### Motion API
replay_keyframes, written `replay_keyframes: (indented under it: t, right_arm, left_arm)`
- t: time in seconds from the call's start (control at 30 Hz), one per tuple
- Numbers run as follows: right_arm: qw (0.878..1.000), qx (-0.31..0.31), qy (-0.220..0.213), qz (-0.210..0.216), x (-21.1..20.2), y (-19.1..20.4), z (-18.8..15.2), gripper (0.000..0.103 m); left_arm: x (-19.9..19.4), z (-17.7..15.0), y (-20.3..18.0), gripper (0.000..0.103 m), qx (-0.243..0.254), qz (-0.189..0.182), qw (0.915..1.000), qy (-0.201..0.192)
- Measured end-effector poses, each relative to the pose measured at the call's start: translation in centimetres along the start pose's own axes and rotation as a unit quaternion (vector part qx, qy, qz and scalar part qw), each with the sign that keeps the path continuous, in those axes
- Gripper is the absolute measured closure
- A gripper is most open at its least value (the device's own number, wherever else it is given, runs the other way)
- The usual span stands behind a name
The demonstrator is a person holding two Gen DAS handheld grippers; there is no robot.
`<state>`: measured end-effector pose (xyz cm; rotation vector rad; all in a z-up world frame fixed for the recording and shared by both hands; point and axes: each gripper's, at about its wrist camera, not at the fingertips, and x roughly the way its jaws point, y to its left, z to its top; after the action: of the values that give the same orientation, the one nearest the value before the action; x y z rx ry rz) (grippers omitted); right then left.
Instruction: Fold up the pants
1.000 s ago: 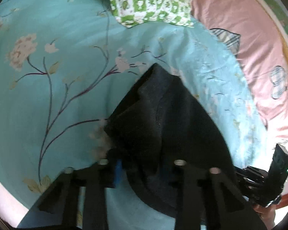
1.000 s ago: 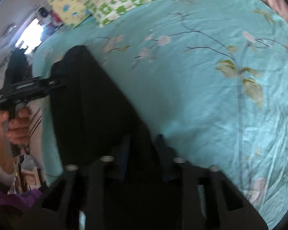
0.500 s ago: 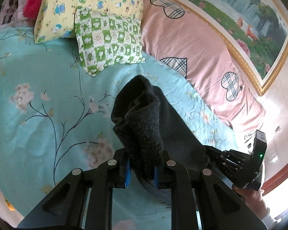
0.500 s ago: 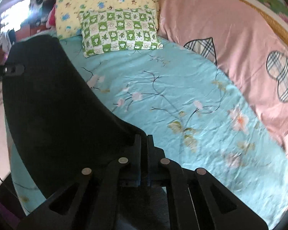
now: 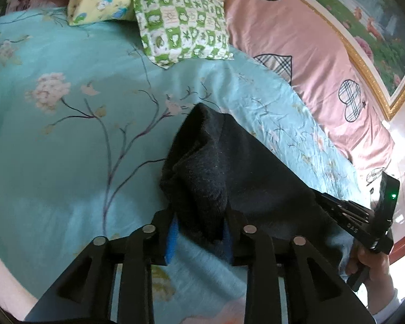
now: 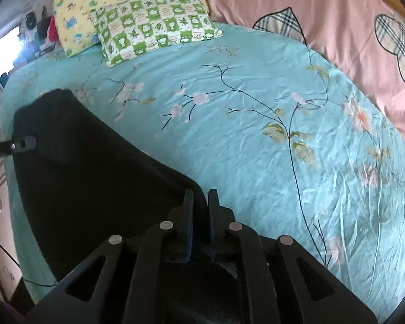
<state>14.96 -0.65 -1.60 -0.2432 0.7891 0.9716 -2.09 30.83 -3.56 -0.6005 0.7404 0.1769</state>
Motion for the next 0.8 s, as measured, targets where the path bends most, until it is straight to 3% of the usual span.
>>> replay_keyframes:
  t: [0.23,0.37,0.8]
  right_arm:
    - [0.998,0.063,-0.013,0.008,-3.6,-2.0,-1.7,0.081]
    - [0.994,0.103,-0.021,0.021,-6.2,-3.1,-3.7,0.067]
    - [0.982,0.185,-0.028,0.027,-11.8,-5.7,-10.4,0.067]
  left_arm:
    - [-3.4,0.0,-0.1,0.069,-0.008,0.02,0.9991,-0.036]
    - [-5.7,0.3,-0.5,0.069,-0.016,0.007,0.9982,-0.057]
    - [-5.2,-0.5,-8.4,0.064,0.048,-0.054,0.9967,-0.037]
